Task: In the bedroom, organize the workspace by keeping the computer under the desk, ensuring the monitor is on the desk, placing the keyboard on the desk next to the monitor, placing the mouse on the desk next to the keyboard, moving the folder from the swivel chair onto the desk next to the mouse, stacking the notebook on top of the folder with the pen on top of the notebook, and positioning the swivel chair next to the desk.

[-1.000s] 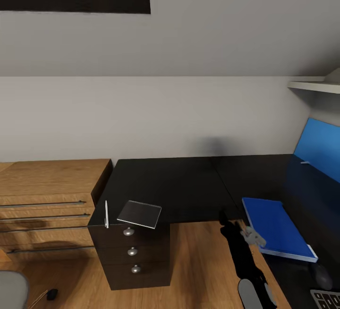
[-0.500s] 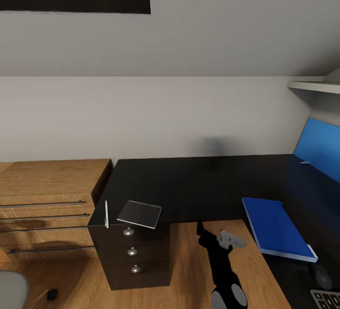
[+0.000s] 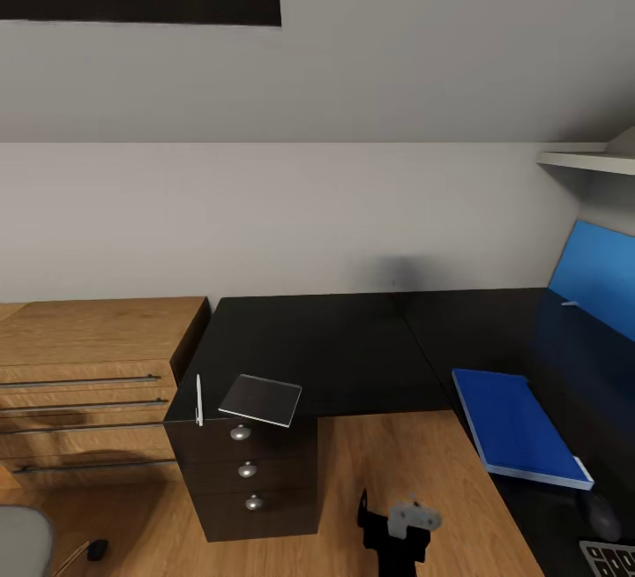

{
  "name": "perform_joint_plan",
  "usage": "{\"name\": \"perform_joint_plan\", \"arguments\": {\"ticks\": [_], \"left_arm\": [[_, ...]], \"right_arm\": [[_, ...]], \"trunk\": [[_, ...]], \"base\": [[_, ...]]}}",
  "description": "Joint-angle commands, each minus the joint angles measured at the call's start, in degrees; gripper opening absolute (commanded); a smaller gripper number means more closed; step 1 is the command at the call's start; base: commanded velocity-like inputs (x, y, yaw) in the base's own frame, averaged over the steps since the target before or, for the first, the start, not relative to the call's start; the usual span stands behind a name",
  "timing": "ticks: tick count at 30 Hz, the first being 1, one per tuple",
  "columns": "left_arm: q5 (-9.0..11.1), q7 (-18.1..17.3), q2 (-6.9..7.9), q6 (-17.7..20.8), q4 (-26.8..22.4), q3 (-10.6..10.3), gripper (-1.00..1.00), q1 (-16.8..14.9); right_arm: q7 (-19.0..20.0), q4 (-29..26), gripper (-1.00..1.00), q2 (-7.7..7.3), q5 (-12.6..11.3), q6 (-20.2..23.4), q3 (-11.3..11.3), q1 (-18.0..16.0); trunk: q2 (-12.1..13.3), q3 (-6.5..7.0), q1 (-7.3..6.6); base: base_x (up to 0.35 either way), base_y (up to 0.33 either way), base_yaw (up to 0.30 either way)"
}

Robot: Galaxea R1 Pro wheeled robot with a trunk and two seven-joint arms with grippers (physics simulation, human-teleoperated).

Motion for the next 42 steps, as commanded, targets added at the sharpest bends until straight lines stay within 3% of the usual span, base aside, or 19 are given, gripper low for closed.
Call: {"name": "perform_joint_plan", "arguments": {"ticks": [1,5,9,11,16,28,42], "left_arm": [[0.6,0.3,0.05,-0.3,-0.1,-0.3,1.0,0.0],[0.6,0.4,0.07,-0.4,-0.1,-0.2,1.0,0.0],[0.6,0.5,0.08,-0.4,-0.1,-0.1,1.0,0.0],[0.6,0.6,0.12,-0.4,0.0,0.0,1.0,0.0],[0.7,0.8,0.16,-0.4,0.0,0.1,1.0,0.0],[0.7,0.7,0.25,-0.4,0.0,0.1,1.0,0.0],[0.8,0.8,0.26,-0.3,0.1,0.2,1.0,0.0]], "right_arm": [[-0.3,2.4,1.0,-0.01,-0.3,-0.8,0.1,-0.1],[-0.4,8.5,1.0,-0.02,-0.1,-3.6,-0.2,-0.2],[-0.5,13.8,1.0,-0.09,0.0,-9.4,-0.2,-0.2],[-0.3,19.1,1.0,-0.1,0.0,-13.2,-0.3,-0.2],[2.1,26.4,1.0,0.13,-0.1,-15.6,-0.2,-0.2],[6.8,29.1,1.0,0.31,-0.2,-16.9,-0.2,-0.2],[7.4,29.3,1.0,0.66,-0.2,-17.9,-0.2,-0.2]], "trunk": [[0.0,-0.04,0.0],[0.0,-0.04,0.0],[0.0,-0.04,0.0],[0.0,-0.04,0.0],[0.0,-0.04,0.0],[0.0,-0.04,0.0],[0.0,-0.09,0.0]], "base": [[0.0,0.0,0.0],[0.0,0.0,0.0],[0.0,0.0,0.0],[0.0,0.0,0.0],[0.0,0.0,0.0],[0.0,0.0,0.0],[0.0,0.0,0.039]]}}
